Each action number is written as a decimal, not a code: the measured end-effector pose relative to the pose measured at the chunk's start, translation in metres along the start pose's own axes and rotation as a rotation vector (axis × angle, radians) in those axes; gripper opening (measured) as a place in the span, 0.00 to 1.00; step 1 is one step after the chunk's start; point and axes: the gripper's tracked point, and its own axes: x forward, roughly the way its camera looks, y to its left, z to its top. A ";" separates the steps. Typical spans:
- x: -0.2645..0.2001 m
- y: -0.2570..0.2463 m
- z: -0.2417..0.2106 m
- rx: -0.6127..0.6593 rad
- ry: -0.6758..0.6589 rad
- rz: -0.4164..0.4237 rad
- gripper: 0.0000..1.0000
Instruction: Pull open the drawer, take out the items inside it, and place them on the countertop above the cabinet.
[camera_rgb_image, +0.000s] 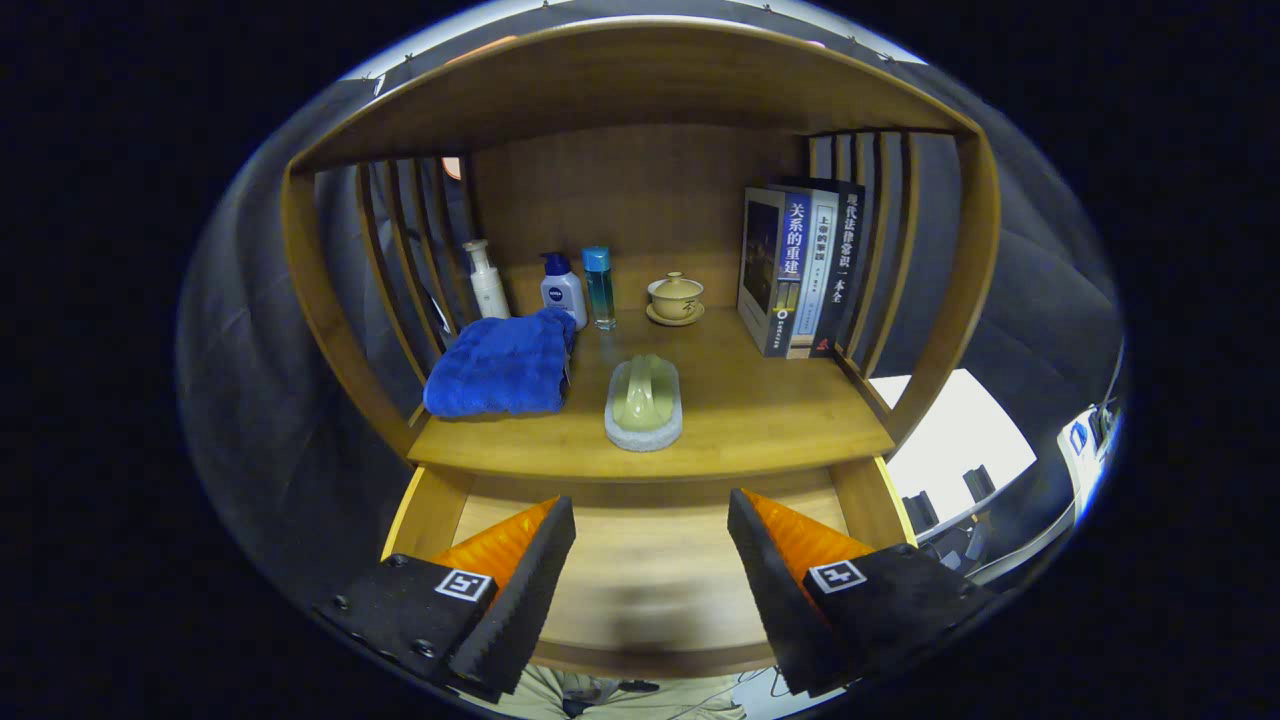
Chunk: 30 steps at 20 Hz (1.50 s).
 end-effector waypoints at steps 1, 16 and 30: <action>-0.006 0.000 -0.008 0.008 -0.006 0.003 0.99; -0.041 0.003 -0.107 0.009 -0.066 0.014 0.99; -0.039 0.000 -0.175 -0.013 -0.039 -0.014 0.99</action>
